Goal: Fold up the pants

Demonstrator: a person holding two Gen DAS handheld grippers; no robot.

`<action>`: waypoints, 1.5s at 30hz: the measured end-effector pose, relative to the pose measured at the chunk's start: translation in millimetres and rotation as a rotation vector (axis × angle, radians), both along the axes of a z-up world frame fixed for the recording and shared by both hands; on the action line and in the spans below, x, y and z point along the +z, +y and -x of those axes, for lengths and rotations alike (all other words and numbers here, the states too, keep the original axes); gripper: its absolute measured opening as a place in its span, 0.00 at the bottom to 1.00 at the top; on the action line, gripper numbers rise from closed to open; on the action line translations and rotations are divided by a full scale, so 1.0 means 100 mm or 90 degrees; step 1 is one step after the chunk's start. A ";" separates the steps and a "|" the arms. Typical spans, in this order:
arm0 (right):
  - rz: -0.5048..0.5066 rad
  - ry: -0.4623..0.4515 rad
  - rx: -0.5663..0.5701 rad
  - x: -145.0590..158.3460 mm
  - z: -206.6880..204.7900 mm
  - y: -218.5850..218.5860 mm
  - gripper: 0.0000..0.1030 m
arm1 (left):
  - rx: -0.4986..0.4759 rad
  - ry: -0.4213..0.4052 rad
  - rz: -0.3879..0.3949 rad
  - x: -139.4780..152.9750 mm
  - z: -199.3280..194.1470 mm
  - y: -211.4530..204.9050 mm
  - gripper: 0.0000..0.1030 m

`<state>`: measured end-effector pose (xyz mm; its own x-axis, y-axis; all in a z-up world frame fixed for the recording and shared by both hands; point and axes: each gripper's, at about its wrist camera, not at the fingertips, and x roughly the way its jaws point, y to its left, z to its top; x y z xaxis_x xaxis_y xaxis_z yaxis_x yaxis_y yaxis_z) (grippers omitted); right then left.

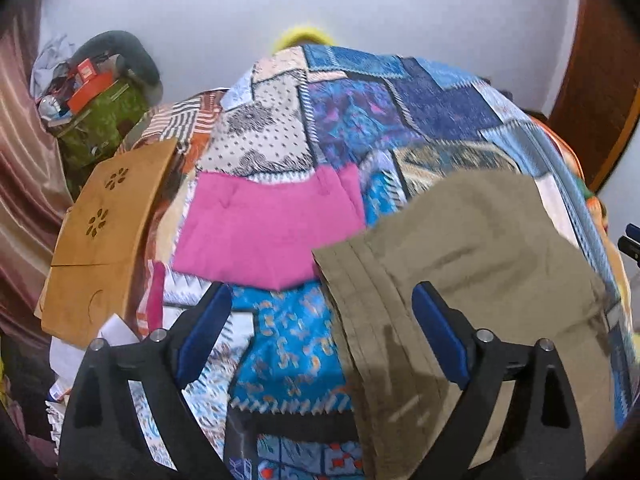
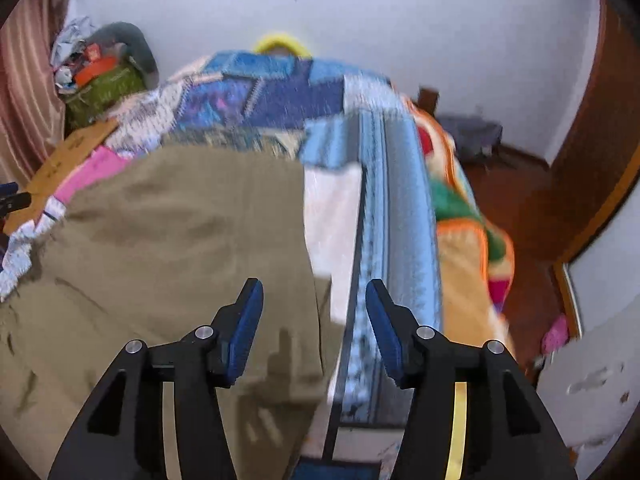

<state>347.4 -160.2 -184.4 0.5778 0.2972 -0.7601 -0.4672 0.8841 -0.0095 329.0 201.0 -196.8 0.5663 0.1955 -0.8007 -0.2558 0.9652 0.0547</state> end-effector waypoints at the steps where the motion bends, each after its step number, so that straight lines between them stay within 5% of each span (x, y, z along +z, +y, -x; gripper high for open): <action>1: -0.002 -0.005 0.001 0.03 -0.04 0.03 0.52 | 0.006 0.001 0.002 0.00 -0.06 0.05 0.90; 4: -0.014 -0.022 0.001 0.08 -0.25 0.16 0.63 | 0.010 0.008 0.012 -0.07 -0.24 0.13 0.90; 13: 0.000 -0.008 0.002 -0.29 -0.94 0.55 0.62 | -0.003 0.066 0.028 -0.59 -0.70 0.21 0.90; 20: -0.033 0.029 0.007 -0.58 -1.33 0.71 0.62 | -0.027 0.095 0.101 -0.92 -0.83 0.26 0.90; 23: -0.033 0.048 0.003 -0.68 -1.45 0.76 0.47 | -0.033 0.095 0.132 -1.01 -0.84 0.29 0.87; 30: -0.055 0.075 -0.015 -0.77 -1.53 0.83 0.28 | -0.048 0.097 0.179 -1.05 -0.86 0.22 0.60; 31: -0.059 0.085 -0.022 -0.76 -1.56 0.84 0.17 | -0.046 0.093 0.168 -1.04 -0.85 0.20 0.58; 36: -0.001 0.068 -0.030 -0.70 -1.52 0.96 0.04 | -0.033 0.072 0.128 -0.91 -0.78 0.15 0.46; 45: -0.033 -0.023 -0.030 -0.02 -1.27 0.72 0.02 | -0.048 0.011 0.050 -0.31 -0.67 0.00 0.40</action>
